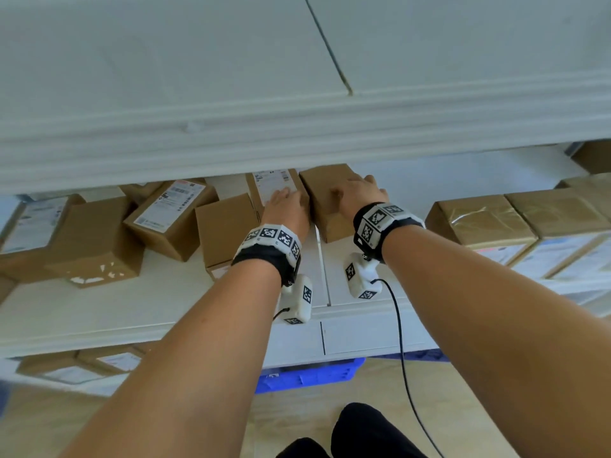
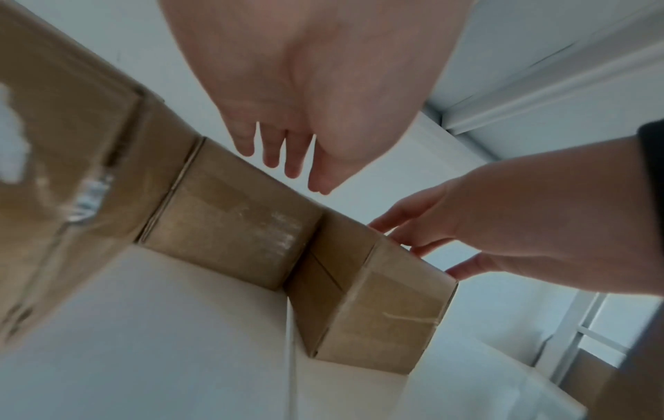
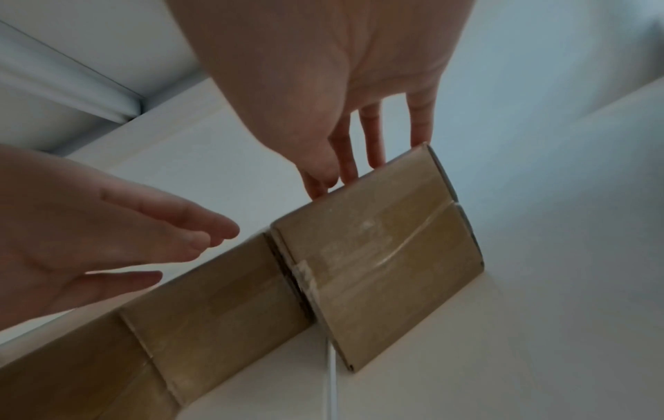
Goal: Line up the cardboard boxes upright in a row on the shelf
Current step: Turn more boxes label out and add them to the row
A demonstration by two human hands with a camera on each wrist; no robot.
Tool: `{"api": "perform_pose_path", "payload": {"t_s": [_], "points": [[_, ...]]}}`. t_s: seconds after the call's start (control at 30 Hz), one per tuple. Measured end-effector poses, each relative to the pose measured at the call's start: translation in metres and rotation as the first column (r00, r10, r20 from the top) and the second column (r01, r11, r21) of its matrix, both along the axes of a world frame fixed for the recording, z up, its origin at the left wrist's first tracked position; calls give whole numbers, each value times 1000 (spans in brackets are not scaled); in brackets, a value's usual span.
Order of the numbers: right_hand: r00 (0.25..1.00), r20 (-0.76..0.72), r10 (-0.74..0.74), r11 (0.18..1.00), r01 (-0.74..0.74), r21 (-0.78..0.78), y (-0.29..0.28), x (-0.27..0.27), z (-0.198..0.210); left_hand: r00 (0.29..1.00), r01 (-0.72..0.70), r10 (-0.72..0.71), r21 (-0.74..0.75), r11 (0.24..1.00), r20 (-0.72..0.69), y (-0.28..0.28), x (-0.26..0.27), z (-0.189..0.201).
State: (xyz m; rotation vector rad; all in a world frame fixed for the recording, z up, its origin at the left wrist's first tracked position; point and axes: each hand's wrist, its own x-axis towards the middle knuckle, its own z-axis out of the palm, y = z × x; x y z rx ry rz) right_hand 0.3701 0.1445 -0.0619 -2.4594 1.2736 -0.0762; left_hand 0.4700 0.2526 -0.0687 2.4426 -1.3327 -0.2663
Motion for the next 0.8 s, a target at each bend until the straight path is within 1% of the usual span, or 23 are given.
{"api": "perform_pose_path", "payload": {"t_s": [0.1,0.2,0.3,0.37,0.43,0.5,0.57,0.63,0.7,0.73,0.8], "points": [[999,-53,8,1000,-8,2,19,-20,8,1000,6,-5,-101,995,5,19,-12,2],[999,-39,-20,1000,20,11,40,-39,9,998,-5,-3,-106,994,-69,37,-23,7],[999,3,-46,998,46,-42,65,-58,4,984,4,-8,-22,1000,-179,48,-36,5],[999,28,-46,997,48,-67,80,-69,2,968,11,6,67,998,-249,53,-45,0],[994,76,-77,995,82,-64,89,-77,0,955,15,33,159,987,-295,57,-55,-7],[972,143,-188,981,193,-16,93,-85,-4,957,39,27,221,975,-289,61,-66,-14],[936,170,-308,951,294,99,97,-91,-9,962,57,6,223,973,-271,63,-75,-20],[933,156,-323,937,293,189,99,-95,-12,964,39,18,206,978,-266,63,-80,-21],[939,165,-301,938,260,230,97,-98,-10,962,-8,57,181,983,-266,62,-78,-19],[936,176,-304,933,255,254,96,-99,-7,957,-38,77,144,989,-280,62,-76,-16],[921,208,-330,912,254,323,90,-101,-4,944,-115,114,17,993,-310,64,-72,-8]]}}
